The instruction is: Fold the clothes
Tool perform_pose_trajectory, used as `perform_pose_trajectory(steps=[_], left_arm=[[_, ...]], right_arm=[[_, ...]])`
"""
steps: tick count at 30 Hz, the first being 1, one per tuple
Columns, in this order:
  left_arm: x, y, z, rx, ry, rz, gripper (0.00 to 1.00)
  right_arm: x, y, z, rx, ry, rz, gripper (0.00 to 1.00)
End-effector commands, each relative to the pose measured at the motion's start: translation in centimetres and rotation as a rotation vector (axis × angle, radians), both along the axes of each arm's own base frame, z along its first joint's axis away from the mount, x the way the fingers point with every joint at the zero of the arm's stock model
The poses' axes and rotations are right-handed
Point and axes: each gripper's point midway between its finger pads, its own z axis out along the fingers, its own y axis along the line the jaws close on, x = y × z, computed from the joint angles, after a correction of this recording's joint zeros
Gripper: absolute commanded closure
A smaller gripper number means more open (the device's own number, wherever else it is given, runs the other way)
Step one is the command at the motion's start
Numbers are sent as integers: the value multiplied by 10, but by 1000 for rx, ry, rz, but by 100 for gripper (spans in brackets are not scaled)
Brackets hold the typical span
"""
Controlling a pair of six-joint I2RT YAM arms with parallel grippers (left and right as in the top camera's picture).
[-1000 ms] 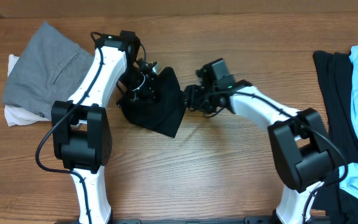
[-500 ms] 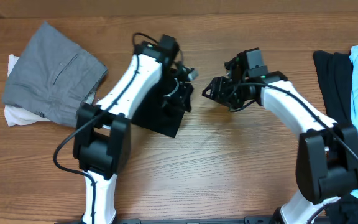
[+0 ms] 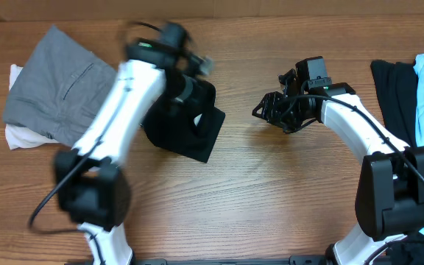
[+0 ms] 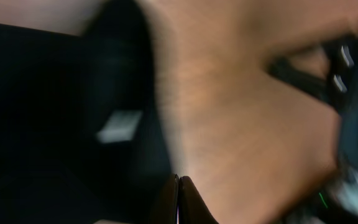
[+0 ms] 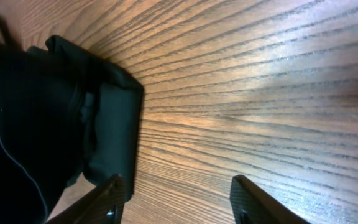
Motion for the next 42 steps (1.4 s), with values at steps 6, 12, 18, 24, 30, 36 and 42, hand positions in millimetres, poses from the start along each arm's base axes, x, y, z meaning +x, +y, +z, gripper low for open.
perform_pose_trajectory(steps=[6, 12, 18, 24, 30, 36, 42], left_arm=[[33, 84, -31, 178, 16, 259, 96], [22, 25, -94, 23, 173, 112, 96], [-21, -18, -138, 98, 280, -19, 96], [-58, -28, -158, 245, 333, -75, 96], [-46, -27, -127, 221, 271, -13, 96], [-18, 2, -67, 147, 144, 102, 85], [-19, 47, -33, 143, 128, 211, 59]], right_arm=[[-5, -4, 5, -40, -43, 69, 96], [-12, -18, 46, -82, -166, 121, 96], [-19, -43, 102, -161, -311, 53, 93], [-26, -46, 133, -151, -394, 38, 88], [-27, -41, 122, -127, -351, 57, 79], [-36, -23, 114, -23, -282, 108, 59], [-55, 22, 104, 83, -243, 275, 55]])
